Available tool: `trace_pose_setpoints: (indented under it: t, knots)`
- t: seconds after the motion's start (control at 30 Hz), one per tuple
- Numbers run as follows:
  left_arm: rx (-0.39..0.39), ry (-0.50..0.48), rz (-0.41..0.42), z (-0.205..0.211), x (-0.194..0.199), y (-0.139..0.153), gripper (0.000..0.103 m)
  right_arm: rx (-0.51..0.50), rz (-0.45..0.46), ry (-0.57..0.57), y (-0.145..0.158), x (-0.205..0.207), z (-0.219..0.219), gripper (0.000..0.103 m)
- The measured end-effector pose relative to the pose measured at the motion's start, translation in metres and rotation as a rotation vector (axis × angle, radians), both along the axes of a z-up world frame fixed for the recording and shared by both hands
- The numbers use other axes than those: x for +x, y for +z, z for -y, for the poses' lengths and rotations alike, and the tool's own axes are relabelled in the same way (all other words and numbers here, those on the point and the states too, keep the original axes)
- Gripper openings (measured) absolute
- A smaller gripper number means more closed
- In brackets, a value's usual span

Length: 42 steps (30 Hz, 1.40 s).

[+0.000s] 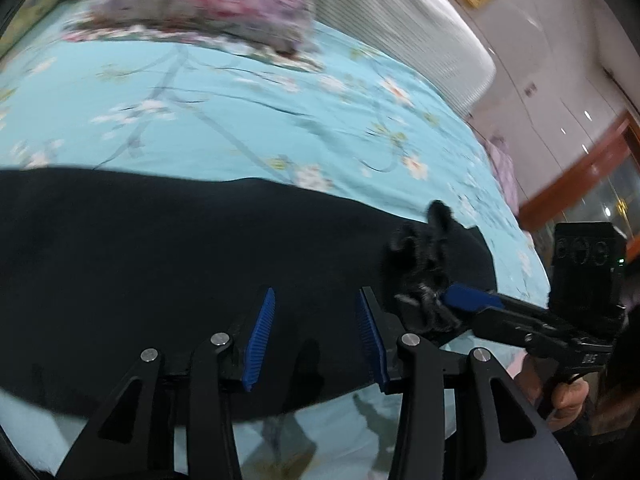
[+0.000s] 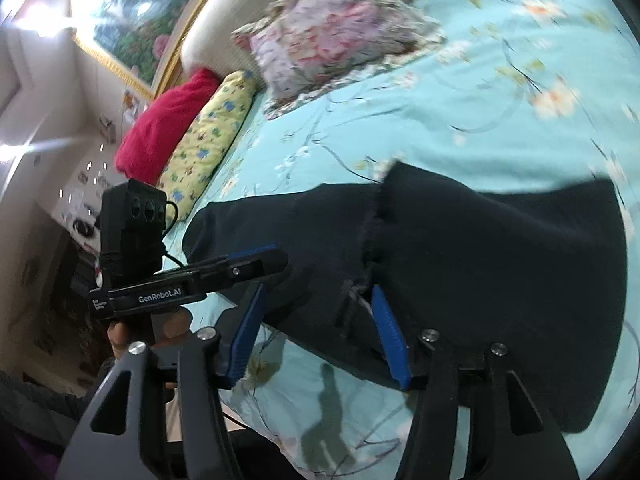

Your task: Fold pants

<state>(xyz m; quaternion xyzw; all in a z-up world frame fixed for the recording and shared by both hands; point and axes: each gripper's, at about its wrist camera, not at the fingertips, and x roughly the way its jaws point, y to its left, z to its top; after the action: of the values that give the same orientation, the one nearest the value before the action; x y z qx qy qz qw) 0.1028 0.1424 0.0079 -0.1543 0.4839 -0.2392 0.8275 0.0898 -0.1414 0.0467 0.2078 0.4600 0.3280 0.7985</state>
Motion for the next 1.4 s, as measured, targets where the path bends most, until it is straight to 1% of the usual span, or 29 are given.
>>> trace_pose_setpoints:
  t: [0.07,0.4,0.67,0.83,0.97,1.1,1.23,1.4]
  knots:
    - [0.0,0.047,0.002,-0.014,-0.008,0.001,0.043,-0.021,0.022,0.034,0.006,0.003,-0.011,0.06]
    - [-0.026,0.253,0.011,-0.084,-0.046,0.003,0.043,-0.056,0.074,0.175,0.024,0.024,-0.069,0.06]
    - [-0.022,0.411,-0.001,-0.134,-0.069,-0.003,0.043,-0.072,0.095,0.277,0.029,0.038,-0.113,0.06]
    - [-0.03,0.488,-0.002,-0.161,-0.082,-0.006,0.043,-0.085,0.098,0.333,0.032,0.046,-0.14,0.06]
    - [-0.044,0.541,-0.019,-0.184,-0.093,-0.012,0.043,-0.106,0.11,0.393,0.033,0.054,-0.164,0.06]
    - [-0.06,0.585,-0.034,-0.202,-0.095,-0.018,0.043,-0.142,0.116,0.446,0.032,0.065,-0.189,0.06]
    - [-0.072,0.618,-0.047,-0.212,-0.089,-0.024,0.043,-0.182,0.129,0.49,0.031,0.078,-0.21,0.06]
    - [-0.094,0.633,-0.072,-0.22,-0.078,-0.035,0.043,-0.222,0.14,0.553,0.027,0.097,-0.239,0.06]
